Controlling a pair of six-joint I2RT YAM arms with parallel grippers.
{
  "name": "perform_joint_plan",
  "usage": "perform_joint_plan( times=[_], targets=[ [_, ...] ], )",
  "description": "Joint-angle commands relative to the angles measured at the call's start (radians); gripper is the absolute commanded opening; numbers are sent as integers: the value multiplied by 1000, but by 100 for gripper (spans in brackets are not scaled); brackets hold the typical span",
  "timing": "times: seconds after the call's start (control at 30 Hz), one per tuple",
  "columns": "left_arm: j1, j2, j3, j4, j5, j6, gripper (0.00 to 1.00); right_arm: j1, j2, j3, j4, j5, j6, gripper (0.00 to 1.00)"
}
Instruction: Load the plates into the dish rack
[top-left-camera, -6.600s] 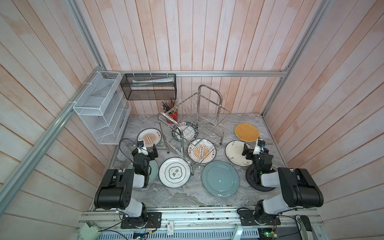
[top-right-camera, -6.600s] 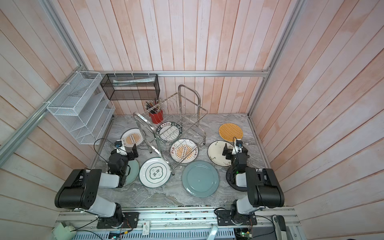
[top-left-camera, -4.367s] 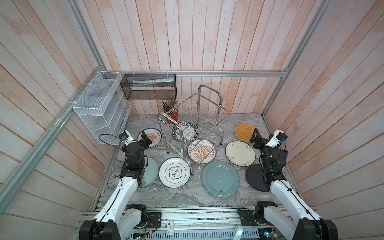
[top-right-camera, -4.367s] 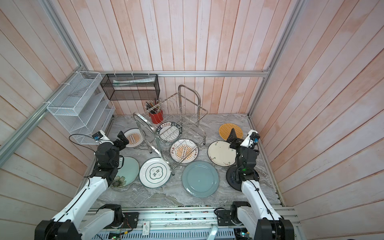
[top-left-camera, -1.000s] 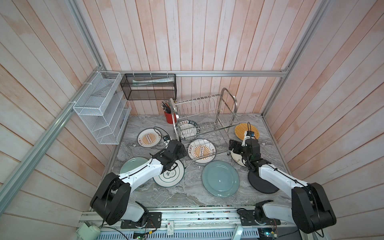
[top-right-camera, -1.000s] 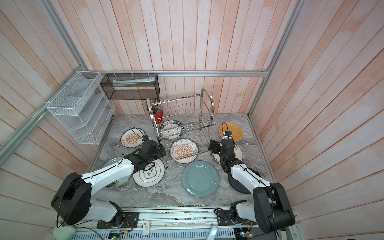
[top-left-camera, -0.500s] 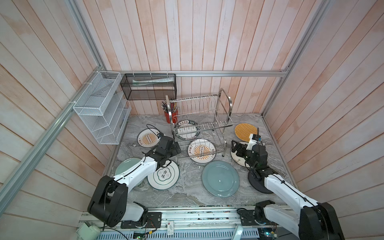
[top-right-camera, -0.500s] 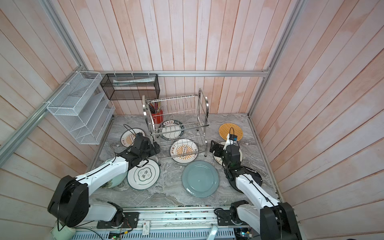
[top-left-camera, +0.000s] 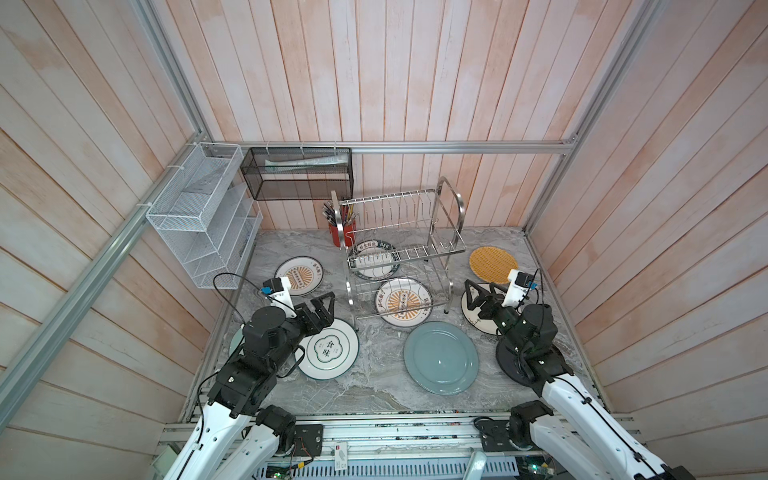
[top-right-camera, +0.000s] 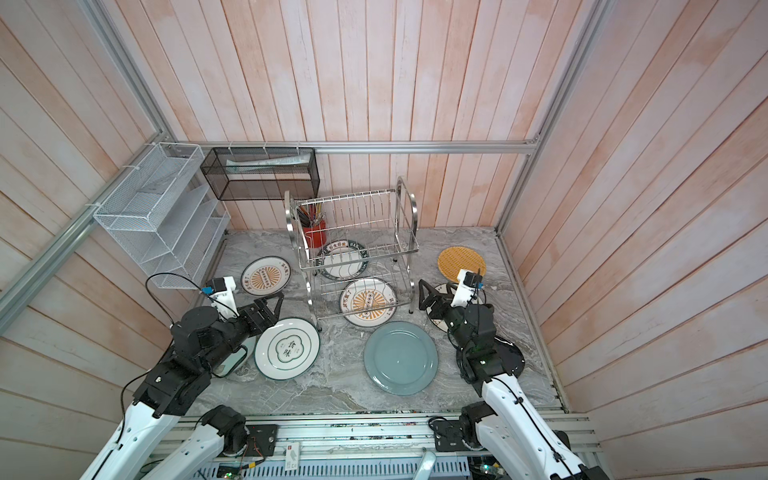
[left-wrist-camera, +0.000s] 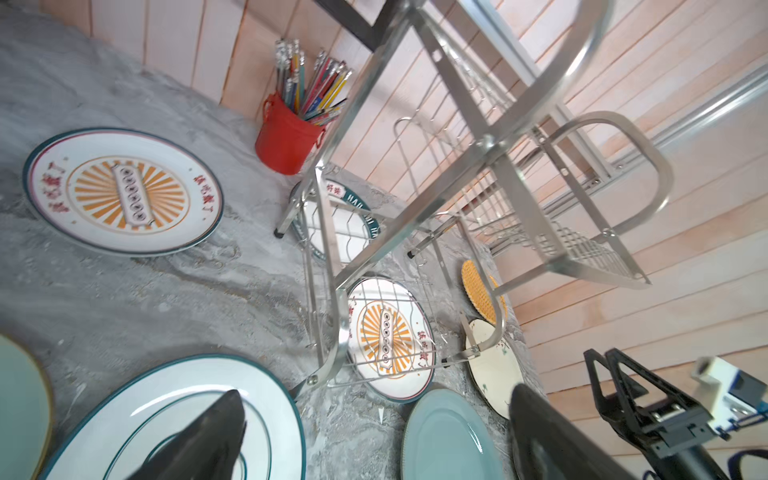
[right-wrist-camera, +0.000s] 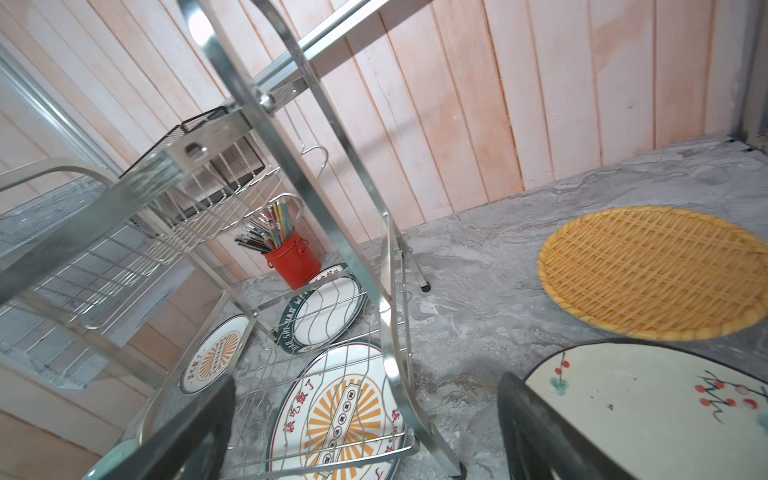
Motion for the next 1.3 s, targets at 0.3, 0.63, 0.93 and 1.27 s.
perform_joint_plan(
  times=[0.3,0.63,0.93,1.27],
  targets=[
    [556,365,-121,391,571,-183,99,130,10,-136,297,-274,5,98],
    [686,840,-75,649,663,-201,89,241,132,-141,424,-312,-20,98],
    [694,1046,-15,739,643,-232,78,282,140,-141,451,-309,-27,98],
    [695,1192,95,716,597,-276,67,301,162,-141,459,-292,-36,98]
  ],
)
